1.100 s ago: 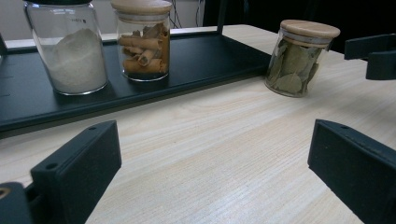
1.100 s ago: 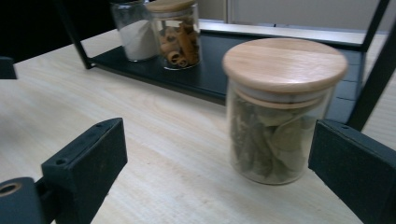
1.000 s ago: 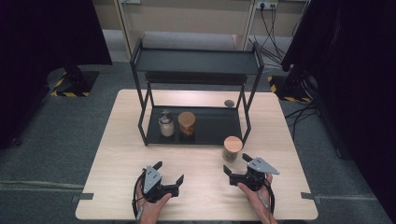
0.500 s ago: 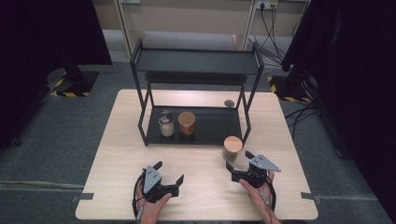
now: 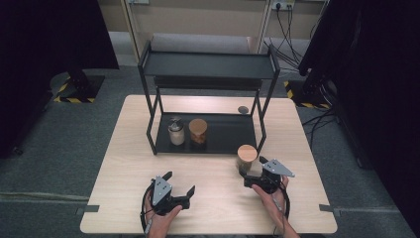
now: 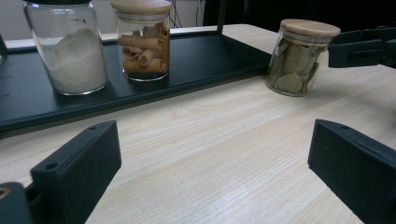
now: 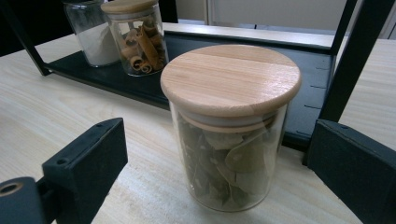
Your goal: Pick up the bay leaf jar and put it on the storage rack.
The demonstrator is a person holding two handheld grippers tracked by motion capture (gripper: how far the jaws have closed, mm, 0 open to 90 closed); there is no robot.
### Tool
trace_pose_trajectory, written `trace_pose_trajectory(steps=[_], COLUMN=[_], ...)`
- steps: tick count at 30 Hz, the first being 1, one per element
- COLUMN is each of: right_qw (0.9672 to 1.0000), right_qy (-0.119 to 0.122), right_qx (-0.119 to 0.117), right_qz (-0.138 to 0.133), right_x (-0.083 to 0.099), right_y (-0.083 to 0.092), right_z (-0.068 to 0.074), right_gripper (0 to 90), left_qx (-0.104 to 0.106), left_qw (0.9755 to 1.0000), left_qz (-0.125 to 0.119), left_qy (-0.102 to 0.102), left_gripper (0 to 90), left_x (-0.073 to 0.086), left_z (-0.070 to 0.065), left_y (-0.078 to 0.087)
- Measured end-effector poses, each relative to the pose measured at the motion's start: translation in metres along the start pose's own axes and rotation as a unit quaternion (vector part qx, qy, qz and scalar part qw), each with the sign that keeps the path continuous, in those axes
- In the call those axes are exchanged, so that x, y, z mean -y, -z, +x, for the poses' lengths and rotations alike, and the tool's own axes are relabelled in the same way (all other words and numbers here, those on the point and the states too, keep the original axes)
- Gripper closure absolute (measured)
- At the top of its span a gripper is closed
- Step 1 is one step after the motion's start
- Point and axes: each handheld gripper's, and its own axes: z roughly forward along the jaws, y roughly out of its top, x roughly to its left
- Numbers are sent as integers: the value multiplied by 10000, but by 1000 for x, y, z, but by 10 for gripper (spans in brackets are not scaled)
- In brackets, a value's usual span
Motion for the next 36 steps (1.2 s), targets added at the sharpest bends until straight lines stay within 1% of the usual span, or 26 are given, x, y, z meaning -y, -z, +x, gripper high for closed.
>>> trace_pose_trajectory(steps=[2, 7, 11, 17, 20, 28, 36], right_qw=[10000, 10000, 10000, 9999, 9999, 9999, 9998], right_qy=[31, -6, 10, 117, 123, 108, 157], right_qx=[15, 48, 41, -1, 17, 29, 29], right_qz=[-7, 11, 11, 17, 30, 70, 107], right_x=[0, -1, -2, -4, -5, -7, -10], right_y=[-2, -5, -7, -12, -14, -20, -26], right_z=[0, -2, -4, -4, -3, -4, -4], right_gripper=[51, 55, 61, 70, 77, 124, 166], left_qx=[1, 1, 0, 1, 0, -1, 0], left_qw=[10000, 10000, 10000, 10000, 10000, 10000, 10000], left_qz=[0, 1, -2, -3, 0, 11, 15], left_qy=[0, 3, 6, 7, 3, 2, 4], left_gripper=[23, 23, 23, 22, 23, 23, 22], left_x=[0, 0, 0, 0, 0, 0, -1], left_z=[0, 0, 0, 0, 0, 0, 0], left_y=[0, 0, 0, 0, 0, 0, 0])
